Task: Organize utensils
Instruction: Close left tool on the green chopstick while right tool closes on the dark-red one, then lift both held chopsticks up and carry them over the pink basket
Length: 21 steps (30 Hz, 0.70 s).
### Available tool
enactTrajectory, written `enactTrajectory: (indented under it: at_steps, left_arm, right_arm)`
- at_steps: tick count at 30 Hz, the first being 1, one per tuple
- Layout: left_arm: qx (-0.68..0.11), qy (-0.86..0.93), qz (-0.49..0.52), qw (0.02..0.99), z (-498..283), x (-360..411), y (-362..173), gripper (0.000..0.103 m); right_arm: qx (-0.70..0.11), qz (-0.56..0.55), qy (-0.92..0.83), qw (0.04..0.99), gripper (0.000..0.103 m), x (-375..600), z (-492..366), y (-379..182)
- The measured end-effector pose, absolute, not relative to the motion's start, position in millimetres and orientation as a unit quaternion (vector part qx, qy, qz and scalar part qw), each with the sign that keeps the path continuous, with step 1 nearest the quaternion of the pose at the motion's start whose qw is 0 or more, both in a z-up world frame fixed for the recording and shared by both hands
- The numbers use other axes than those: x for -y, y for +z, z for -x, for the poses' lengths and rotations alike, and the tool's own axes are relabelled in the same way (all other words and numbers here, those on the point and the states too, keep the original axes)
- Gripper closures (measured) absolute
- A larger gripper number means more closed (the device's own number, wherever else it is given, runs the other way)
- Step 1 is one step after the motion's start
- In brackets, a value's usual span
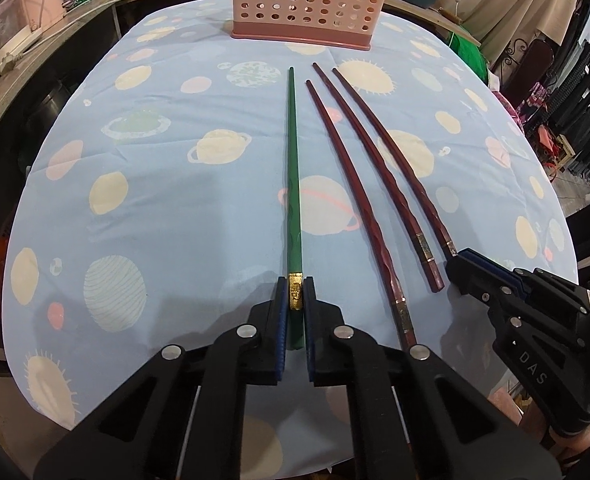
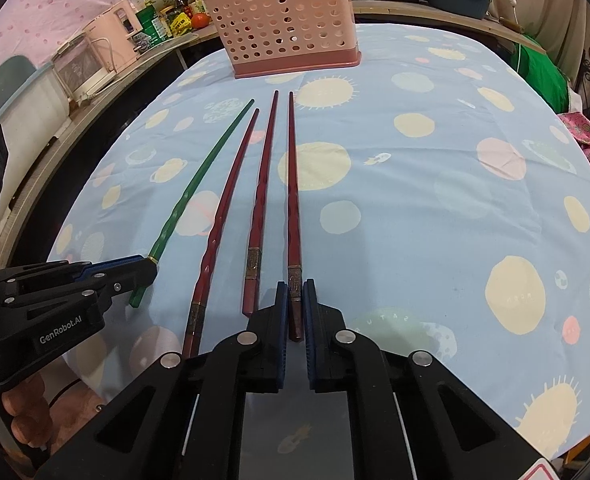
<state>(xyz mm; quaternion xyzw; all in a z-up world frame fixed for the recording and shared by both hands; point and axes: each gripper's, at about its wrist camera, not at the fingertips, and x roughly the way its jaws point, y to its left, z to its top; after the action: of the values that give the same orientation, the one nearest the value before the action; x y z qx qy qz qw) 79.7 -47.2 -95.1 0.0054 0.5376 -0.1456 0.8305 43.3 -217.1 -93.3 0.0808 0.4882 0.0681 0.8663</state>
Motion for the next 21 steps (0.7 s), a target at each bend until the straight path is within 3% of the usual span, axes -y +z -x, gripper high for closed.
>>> enactTrajectory:
  at_steps: [8,21]
  left_arm:
    - [-0.528,-0.142,0.0,0.837,-78.4,44.8,-87.0,0.096]
    - [-0.48,-0.131,0.021,0.867,-85.1,29.5,-38.6,0.096]
  right_arm:
    - [-0.483,-0.082,0.068,0.869,0.096,219.0,-42.1,-87.7]
    - [-0.415,-0.105,0.063,0.901,0.096,237.9,-43.5,-29.8]
